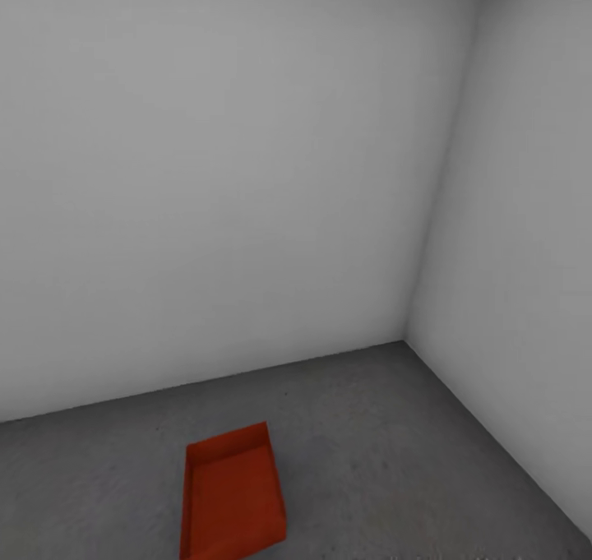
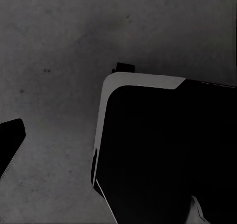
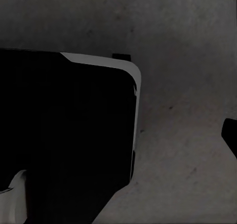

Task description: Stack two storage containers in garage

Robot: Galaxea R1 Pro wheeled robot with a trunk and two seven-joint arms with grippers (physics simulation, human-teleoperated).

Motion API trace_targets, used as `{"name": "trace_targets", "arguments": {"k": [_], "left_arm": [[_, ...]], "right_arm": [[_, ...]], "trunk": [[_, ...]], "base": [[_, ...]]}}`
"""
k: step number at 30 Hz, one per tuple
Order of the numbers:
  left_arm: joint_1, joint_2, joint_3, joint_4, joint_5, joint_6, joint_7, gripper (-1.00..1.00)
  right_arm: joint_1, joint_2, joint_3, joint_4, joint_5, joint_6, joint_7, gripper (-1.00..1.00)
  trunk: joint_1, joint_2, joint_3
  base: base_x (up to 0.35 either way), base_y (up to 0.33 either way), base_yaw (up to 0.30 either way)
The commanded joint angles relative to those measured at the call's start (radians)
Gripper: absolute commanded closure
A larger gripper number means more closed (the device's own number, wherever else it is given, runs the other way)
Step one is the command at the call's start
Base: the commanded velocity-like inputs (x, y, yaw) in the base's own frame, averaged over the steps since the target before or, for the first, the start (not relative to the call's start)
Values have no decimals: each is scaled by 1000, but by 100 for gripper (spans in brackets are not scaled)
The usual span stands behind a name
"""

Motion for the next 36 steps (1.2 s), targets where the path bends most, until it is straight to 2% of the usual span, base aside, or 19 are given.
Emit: {"name": "trace_targets", "arguments": {"k": [1,22,36], "left_arm": [[-1,1,6,0,9,0,-2,-100],[-1,0,6,0,9,0,-2,-100],[-1,0,6,0,9,-19,-2,-100]], "right_arm": [[-2,0,8,3,-11,-6,3,-100],[-2,2,8,3,-11,-9,2,-100],[-2,1,8,3,-11,-8,1,-100]], "trunk": [[1,-2,-1],[1,-2,25],[1,-2,47]], "base": [[0,0,-260],[0,0,-208],[0,0,-40]]}}
